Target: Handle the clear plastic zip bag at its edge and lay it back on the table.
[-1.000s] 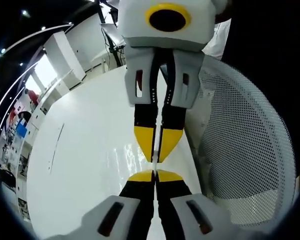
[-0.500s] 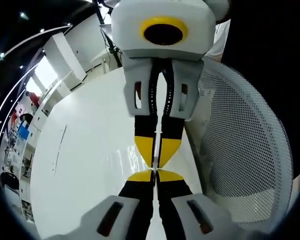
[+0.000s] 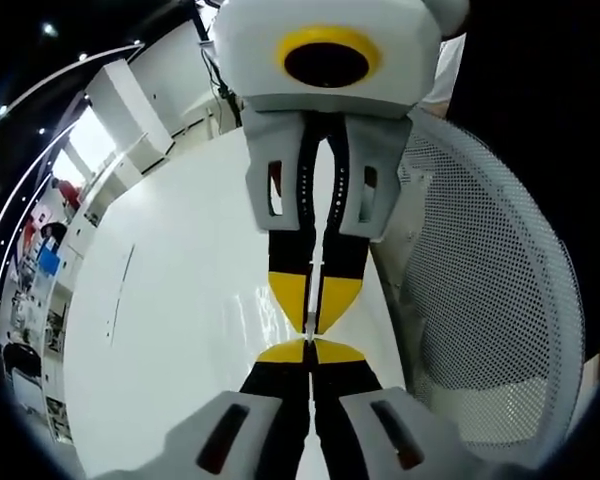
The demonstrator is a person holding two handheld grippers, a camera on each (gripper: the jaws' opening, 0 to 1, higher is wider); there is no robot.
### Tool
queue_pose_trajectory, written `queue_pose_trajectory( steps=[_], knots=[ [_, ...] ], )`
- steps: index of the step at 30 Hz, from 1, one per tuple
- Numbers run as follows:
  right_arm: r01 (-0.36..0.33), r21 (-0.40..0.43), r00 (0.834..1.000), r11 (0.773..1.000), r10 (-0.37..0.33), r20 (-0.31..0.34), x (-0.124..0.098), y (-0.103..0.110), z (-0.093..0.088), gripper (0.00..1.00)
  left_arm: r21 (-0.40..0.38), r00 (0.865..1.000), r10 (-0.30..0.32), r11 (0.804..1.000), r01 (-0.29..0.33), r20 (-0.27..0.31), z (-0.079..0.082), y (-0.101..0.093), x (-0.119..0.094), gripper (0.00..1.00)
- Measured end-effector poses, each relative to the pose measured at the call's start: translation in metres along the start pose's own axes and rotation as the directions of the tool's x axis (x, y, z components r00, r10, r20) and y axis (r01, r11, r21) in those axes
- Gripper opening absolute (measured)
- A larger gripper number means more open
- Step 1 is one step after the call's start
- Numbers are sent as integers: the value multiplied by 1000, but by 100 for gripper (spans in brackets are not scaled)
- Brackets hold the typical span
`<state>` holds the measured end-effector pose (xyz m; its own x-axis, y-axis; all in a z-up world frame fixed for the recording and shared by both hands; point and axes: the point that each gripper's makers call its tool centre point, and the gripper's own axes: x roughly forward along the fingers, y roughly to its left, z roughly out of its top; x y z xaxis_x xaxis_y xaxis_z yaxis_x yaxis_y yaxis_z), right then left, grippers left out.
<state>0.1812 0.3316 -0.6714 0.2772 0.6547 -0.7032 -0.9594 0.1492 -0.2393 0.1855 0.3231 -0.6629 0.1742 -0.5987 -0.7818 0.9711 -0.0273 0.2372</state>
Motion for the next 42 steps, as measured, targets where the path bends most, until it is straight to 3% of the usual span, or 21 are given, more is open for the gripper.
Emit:
queue_pose_trajectory(
  steps=[42],
  knots=[
    [11,32,1000,999,-11,-3,-6,-4,-9,0,-73,999,-7,997,11,54,-9,5,-11,0]
  ],
)
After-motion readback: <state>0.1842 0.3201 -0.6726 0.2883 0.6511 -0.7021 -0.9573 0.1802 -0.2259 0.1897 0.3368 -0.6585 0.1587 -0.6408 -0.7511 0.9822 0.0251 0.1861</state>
